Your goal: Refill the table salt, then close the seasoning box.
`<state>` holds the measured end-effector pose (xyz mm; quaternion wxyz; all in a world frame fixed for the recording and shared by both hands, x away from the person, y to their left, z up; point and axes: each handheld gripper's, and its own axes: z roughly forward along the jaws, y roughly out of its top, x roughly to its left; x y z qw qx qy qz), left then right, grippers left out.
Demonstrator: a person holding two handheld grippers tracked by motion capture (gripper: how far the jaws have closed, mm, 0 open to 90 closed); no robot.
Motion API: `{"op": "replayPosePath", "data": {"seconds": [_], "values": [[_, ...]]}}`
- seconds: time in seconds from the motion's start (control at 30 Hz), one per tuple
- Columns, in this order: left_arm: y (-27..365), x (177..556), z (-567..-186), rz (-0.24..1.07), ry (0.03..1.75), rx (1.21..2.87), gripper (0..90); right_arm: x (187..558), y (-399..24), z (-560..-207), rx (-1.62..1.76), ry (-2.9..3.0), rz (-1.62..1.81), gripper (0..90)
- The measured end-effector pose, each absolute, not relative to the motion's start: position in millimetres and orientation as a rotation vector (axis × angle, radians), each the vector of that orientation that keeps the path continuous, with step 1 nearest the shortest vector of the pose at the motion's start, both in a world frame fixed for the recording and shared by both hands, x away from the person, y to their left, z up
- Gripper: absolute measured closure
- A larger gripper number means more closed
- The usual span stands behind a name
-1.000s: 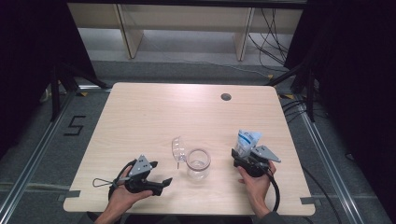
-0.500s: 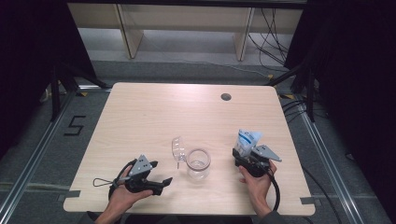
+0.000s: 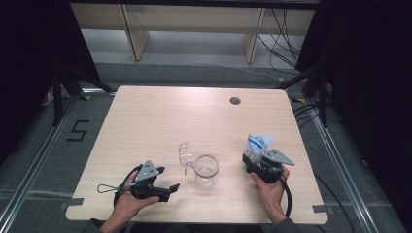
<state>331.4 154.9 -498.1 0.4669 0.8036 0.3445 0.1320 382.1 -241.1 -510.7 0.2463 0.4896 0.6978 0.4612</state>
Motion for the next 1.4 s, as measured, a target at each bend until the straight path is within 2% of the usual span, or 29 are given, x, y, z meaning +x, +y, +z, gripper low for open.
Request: {"op": "replayPosePath", "data": {"seconds": [1.4], "values": [[151,335,-500,0.319,0.843,1.979,16.3,370,-245,-489,1.051,1.986,1.231,42.8]]}}
